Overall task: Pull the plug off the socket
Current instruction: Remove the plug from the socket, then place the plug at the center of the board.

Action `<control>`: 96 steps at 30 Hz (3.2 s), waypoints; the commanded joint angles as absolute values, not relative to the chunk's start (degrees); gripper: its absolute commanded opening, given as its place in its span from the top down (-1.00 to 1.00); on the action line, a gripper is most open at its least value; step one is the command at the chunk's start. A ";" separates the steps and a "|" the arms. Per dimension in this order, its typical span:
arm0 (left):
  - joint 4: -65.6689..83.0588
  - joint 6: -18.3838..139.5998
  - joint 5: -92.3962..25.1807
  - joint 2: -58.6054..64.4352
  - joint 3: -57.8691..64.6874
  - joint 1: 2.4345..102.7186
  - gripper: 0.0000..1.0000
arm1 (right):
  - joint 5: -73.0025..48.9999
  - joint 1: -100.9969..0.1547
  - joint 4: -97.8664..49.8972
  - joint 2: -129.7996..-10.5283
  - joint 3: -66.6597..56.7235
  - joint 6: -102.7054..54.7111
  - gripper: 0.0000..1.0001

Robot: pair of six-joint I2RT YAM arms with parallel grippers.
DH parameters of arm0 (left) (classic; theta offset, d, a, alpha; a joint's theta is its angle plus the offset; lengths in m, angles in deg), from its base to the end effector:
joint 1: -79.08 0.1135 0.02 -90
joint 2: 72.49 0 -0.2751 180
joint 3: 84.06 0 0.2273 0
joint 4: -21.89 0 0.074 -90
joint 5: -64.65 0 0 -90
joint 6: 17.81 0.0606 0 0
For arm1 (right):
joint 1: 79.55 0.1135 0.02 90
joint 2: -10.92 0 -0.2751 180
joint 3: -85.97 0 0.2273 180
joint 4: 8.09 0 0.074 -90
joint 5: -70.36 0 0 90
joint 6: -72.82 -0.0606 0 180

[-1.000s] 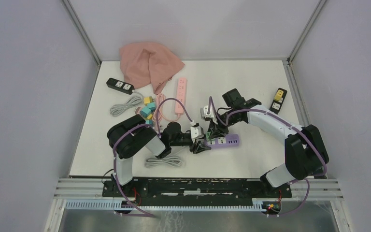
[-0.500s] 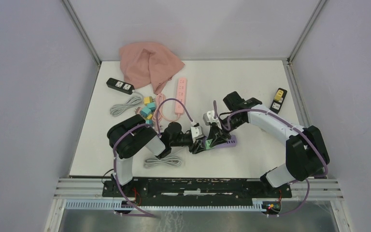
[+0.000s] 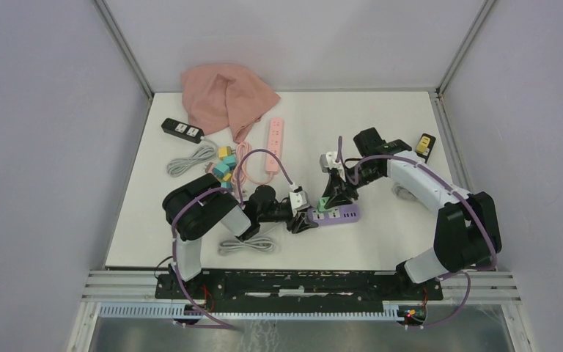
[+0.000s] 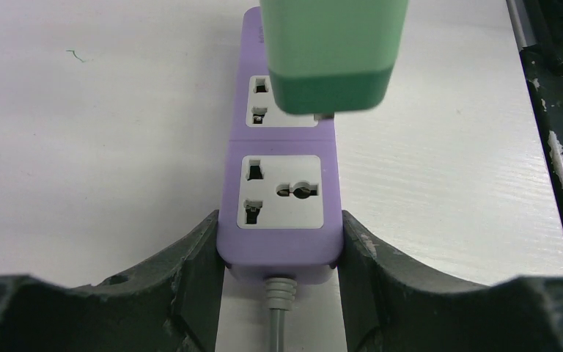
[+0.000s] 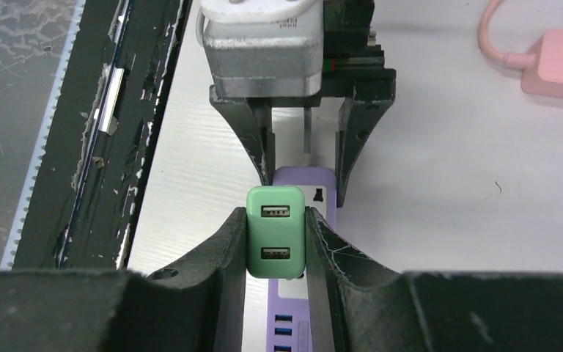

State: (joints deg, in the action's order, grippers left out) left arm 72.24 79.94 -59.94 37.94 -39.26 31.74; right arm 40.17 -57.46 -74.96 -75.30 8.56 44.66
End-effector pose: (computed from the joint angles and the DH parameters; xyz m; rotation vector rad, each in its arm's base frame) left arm 0.1979 -0.2655 0.1316 1.2547 1.4476 -1.0279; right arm 0.2141 0.1434 0.2520 -1.6746 1.6117 1.1548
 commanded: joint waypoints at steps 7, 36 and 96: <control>75.55 79.08 -58.75 37.07 -39.47 31.92 0.87 | 45.99 -59.55 -84.23 -74.69 4.42 52.57 1.00; 73.26 52.39 -37.77 8.52 -53.33 32.05 -0.84 | 52.26 -62.83 -57.66 -76.78 4.07 -0.78 1.00; 12.71 44.48 -2.23 -0.28 -22.26 14.65 -0.96 | 45.71 -62.88 -46.06 -82.10 5.10 -25.08 0.95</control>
State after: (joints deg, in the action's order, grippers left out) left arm 12.55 43.65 -4.37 -1.69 -27.11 14.72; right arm 46.01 -62.71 -47.68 -81.31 5.54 -23.05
